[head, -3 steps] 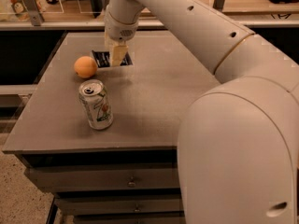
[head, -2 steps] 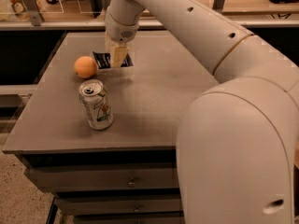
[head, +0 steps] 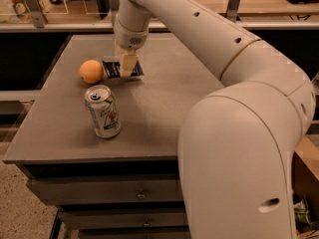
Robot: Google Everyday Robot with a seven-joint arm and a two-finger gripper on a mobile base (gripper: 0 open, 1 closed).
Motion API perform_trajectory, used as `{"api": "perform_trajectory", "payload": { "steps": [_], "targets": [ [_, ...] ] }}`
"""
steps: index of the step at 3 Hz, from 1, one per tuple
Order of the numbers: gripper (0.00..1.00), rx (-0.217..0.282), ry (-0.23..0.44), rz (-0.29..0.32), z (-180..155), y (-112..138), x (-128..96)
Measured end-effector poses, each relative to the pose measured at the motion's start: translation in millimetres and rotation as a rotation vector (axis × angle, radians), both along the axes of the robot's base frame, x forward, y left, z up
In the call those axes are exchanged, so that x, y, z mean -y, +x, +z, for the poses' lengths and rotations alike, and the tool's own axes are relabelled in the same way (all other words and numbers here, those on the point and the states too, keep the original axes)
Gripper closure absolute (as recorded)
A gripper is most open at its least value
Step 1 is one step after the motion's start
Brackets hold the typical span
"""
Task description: Move rxbar blueberry near orange
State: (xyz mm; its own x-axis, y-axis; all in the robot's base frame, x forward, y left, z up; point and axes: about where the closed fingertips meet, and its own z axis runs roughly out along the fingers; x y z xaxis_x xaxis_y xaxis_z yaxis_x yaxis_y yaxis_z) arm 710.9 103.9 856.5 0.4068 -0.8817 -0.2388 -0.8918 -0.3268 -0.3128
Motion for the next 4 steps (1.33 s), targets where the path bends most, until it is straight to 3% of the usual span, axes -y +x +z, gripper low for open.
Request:
{"api": "perform_trajectory", "payload": {
  "steps": [2, 3, 4],
  "targets": [
    [0.14, -0.038, -0.010, -0.065, -10.7, 5.5, 16.3],
    [0.00, -0.049, -0.013, -0.067, -14.1, 6.3, 18.3],
    [0.00, -0.049, -0.013, -0.067, -14.2, 6.3, 18.2]
  ]
}}
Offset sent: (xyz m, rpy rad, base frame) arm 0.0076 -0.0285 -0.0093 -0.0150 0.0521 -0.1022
